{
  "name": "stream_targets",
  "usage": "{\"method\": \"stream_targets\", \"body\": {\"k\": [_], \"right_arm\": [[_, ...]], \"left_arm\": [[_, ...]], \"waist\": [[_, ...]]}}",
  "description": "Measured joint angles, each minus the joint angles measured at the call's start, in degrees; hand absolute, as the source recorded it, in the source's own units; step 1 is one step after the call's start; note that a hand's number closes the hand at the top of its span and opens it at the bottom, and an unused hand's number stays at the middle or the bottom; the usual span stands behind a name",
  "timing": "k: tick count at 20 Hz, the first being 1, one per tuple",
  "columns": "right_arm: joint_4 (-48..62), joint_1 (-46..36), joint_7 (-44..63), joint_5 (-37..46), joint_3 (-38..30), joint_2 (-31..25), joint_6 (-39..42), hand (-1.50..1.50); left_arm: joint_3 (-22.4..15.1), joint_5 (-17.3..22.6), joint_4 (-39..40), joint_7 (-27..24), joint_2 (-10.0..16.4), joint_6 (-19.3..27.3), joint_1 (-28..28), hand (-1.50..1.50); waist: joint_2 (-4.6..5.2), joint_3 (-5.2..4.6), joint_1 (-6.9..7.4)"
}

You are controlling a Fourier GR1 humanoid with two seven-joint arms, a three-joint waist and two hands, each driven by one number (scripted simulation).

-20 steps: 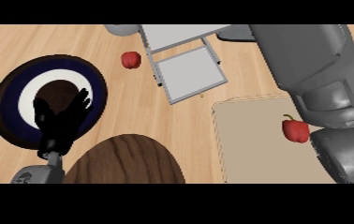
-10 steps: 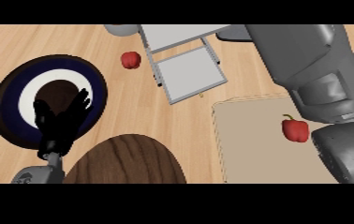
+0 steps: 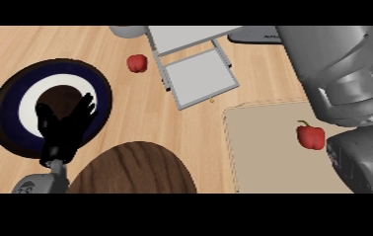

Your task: Pick the tomato from the tray and place it in the tiered shelf

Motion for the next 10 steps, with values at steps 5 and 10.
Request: {"method": "stream_targets", "body": {"k": [5, 10], "right_arm": [[0.6, -1.3, 0.7, -5.6, -5.8, -0.8, -0.9, -1.50], [0.4, -2.5, 2.3, -9.4, -10.3, -2.3, -4.8, -1.50]], "left_arm": [[0.1, 0.5, -0.7, -0.4, 0.0, -0.9, 0.6, 0.00], [0.3, 0.3, -0.6, -0.9, -0.2, -0.9, 0.9, 0.00]], "waist": [[0.01, -0.11, 0.15], [-0.07, -0.12, -0.11]]}}
